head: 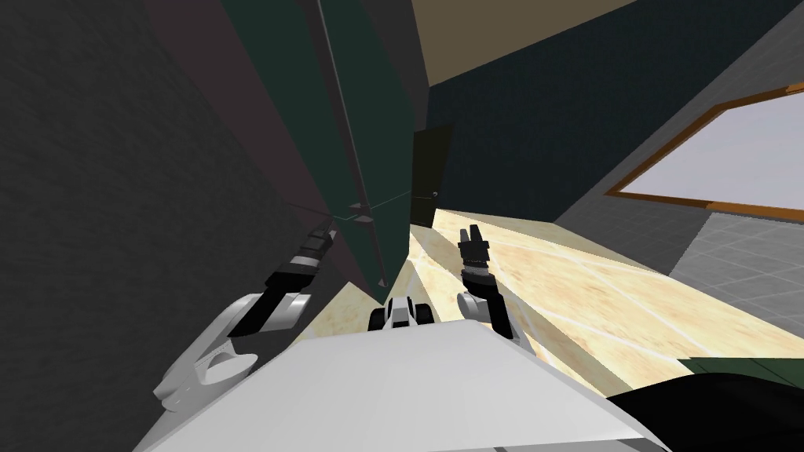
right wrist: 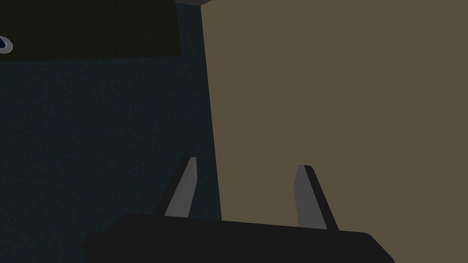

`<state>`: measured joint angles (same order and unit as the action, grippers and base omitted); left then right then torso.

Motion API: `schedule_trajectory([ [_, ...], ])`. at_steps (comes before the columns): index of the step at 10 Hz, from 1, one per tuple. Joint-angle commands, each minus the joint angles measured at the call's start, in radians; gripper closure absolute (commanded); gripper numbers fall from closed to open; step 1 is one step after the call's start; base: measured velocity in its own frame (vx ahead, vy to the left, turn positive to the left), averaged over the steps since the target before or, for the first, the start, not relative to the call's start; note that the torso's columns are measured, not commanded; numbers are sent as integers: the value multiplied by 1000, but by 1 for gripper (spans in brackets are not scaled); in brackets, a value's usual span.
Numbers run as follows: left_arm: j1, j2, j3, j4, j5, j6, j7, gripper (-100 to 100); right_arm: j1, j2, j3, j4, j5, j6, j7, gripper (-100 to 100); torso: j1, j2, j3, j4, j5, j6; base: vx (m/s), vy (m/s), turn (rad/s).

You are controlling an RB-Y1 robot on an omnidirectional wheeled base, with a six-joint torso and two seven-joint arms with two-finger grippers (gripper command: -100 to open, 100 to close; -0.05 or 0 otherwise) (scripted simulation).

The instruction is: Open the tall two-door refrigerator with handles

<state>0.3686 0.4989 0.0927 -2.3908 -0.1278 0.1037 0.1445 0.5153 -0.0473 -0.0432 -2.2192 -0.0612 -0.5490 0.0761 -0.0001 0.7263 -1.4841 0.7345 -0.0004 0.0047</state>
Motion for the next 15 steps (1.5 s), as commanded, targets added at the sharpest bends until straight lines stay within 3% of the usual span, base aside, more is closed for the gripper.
schedule_trajectory([
  [1,-14,34,2,-4,-3,68,21,-100,0,0,0,0,0,0,0,0,0,-2,-1,-1,0,0,10,-1,-75],
  [8,-31,99,0,-10,-3,187,63,-100,0,0,0,0,0,0,0,0,0,-17,-11,-9,2,8,0,-2,-55],
  [12,-46,155,-9,-9,2,290,106,-100,0,0,0,0,0,0,0,0,-5,-23,-13,-14,4,11,-19,-4,-85],
  [15,-50,172,-14,-9,5,322,121,-100,0,0,0,0,0,0,0,0,-4,-23,-12,-18,7,14,-18,-5,-44],
])
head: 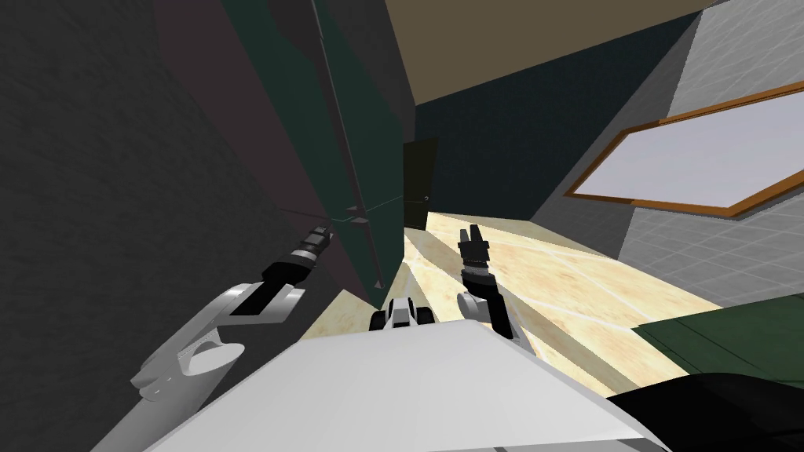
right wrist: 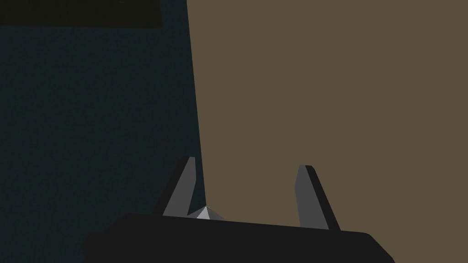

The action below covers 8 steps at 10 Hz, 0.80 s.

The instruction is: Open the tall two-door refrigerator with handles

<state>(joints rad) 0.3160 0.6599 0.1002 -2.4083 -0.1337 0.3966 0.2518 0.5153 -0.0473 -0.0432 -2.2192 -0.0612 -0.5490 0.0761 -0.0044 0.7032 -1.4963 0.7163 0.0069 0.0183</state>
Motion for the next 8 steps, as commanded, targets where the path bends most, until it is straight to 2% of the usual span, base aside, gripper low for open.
schedule_trajectory([
  [1,-1,28,-27,9,14,59,28,-100,0,0,0,0,0,0,0,0,-1,0,0,0,0,0,-28,-14,-75],
  [2,-1,28,-27,9,14,59,28,-100,0,0,0,0,0,0,0,0,-1,-1,-1,-1,-1,-1,-30,-13,-52],
  [4,-8,59,-37,4,20,114,55,-100,0,0,0,0,0,0,0,0,-2,-3,-3,-2,-2,-2,-44,-20,-125],
  [5,-8,59,-37,4,20,114,55,-100,0,0,0,0,0,0,0,0,0,-5,-4,-4,-1,-3,-51,-24,-42],
  [8,-17,100,-53,-15,30,186,93,-100,0,0,0,0,0,0,0,0,5,-8,-6,-5,1,-4,-44,-17,-92],
])
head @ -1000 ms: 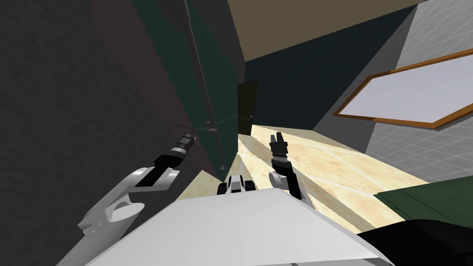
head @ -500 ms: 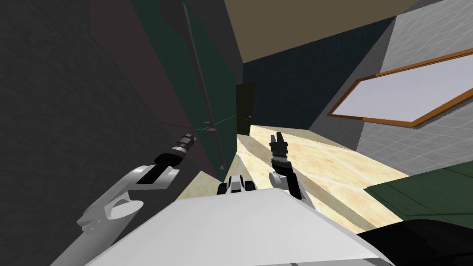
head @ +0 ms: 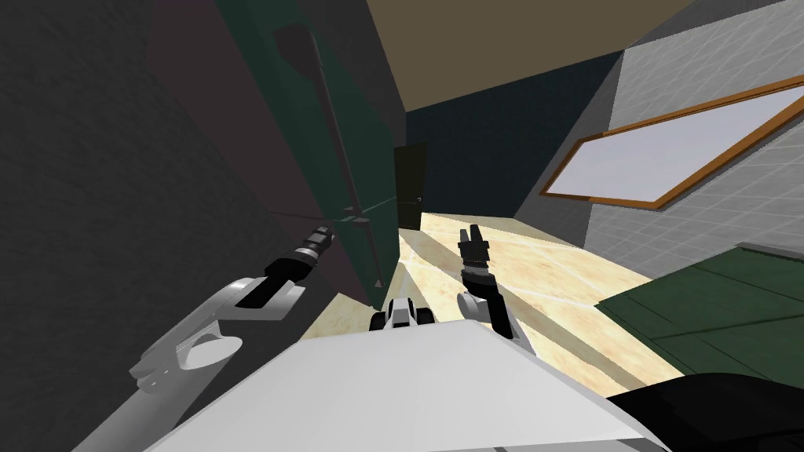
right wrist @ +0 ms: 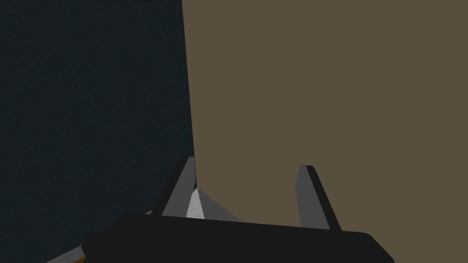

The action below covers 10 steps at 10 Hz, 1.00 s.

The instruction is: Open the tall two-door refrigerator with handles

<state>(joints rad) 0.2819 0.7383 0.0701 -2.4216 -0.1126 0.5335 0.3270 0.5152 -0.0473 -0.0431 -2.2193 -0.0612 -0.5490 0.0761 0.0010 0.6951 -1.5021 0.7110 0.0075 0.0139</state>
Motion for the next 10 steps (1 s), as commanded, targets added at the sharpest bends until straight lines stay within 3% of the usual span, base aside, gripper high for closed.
schedule_trajectory([
  [1,17,22,-23,-2,9,49,18,-100,0,0,0,0,0,0,0,0,1,-1,0,-1,1,-1,-35,-16,-64],
  [6,5,76,-41,-93,21,140,67,-100,0,0,0,0,0,0,0,0,2,3,2,3,-1,-3,-34,-16,-78],
  [9,0,92,-45,-176,24,169,82,-100,0,0,0,0,0,0,0,0,-1,11,5,11,-5,-4,-17,-4,-45],
  [10,6,91,-40,-173,23,162,80,-100,0,0,0,0,0,0,0,0,-3,14,6,15,-7,-5,-30,2,32],
])
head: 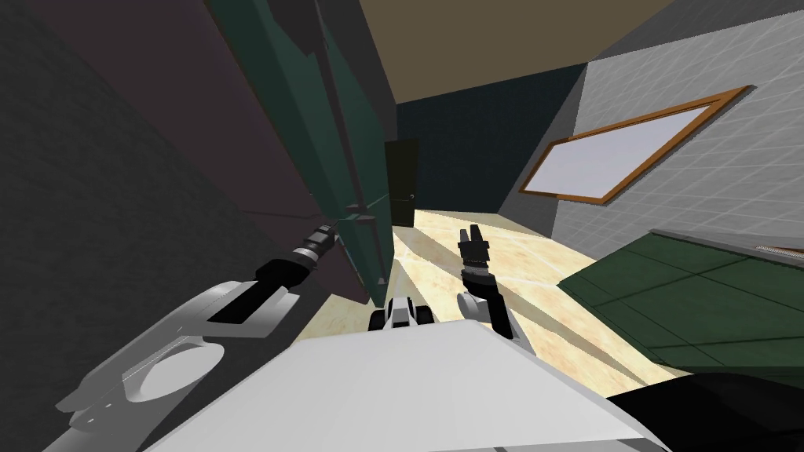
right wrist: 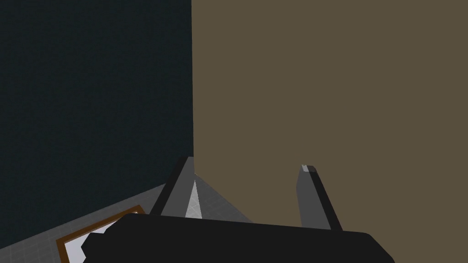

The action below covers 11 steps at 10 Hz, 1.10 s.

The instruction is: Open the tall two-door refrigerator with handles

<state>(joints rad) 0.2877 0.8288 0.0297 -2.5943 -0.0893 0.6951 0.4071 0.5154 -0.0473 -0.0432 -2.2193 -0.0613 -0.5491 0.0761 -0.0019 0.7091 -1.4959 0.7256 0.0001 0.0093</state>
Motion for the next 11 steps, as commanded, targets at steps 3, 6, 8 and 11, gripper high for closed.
schedule_trajectory([
  [3,-1,12,2,-20,9,19,7,100,0,0,0,0,0,0,0,0,-3,2,0,3,-3,1,17,11,55],
  [6,-2,13,24,-6,-16,42,29,100,0,1,0,0,0,0,0,0,-7,6,7,-4,2,-4,-2,-225,81],
  [8,-2,14,42,11,-40,68,51,100,0,1,1,0,0,0,0,0,-1,1,3,-5,4,-2,15,-347,63],
  [11,0,16,70,38,-75,107,84,100,0,1,1,0,0,0,0,0,6,-4,-1,-5,5,0,10,-377,84],
])
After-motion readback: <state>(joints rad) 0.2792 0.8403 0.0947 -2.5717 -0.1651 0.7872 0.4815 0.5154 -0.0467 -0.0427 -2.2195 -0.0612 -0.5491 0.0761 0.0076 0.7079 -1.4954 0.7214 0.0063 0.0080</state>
